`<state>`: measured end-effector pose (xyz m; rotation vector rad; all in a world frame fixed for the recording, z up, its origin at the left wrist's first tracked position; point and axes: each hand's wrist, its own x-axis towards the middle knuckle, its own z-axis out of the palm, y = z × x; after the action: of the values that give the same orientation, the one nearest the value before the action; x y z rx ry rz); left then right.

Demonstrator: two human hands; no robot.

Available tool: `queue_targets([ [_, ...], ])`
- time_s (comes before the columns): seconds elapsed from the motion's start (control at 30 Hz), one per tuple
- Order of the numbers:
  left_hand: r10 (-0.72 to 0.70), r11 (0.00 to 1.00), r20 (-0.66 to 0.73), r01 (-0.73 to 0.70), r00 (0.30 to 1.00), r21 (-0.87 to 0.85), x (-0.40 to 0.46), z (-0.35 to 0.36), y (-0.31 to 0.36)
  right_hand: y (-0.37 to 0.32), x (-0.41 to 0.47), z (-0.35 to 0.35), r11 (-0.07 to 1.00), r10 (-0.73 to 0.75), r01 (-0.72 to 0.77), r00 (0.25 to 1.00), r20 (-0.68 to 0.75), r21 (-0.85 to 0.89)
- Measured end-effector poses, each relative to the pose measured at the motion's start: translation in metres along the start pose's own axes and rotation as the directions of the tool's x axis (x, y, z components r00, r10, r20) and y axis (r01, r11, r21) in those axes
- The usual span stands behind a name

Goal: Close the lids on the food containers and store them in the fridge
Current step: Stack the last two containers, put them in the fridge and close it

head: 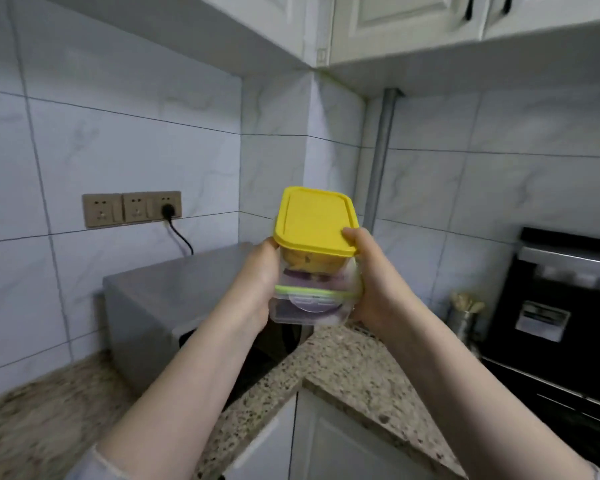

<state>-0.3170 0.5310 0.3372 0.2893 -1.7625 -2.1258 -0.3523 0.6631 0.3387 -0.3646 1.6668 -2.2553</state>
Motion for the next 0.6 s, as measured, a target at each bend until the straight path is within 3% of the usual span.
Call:
queue_targets([
  [0.2,-0.099,0.995,0.216,0.095,0.971,0.030,-0.008,0.121,-0.027,-0.029,-0.038,-0.113,1.000,-0.019,0.017,0.971,-0.239,-0.013],
  [0.33,-0.150,0.989,0.398,0.137,0.905,0.063,-0.022,0.207,-0.044,-0.054,-0.079,-0.186,0.993,-0.109,0.115,0.913,-0.393,-0.009],
  [0.47,-0.186,0.981,0.580,0.181,0.793,0.068,-0.045,0.297,-0.065,-0.073,-0.128,-0.252,0.982,-0.185,0.176,0.812,-0.553,-0.069],
  [0.6,-0.186,0.974,0.770,0.215,0.610,0.065,-0.071,0.379,-0.091,-0.088,-0.173,-0.308,0.975,-0.193,0.211,0.669,-0.718,-0.066],
])
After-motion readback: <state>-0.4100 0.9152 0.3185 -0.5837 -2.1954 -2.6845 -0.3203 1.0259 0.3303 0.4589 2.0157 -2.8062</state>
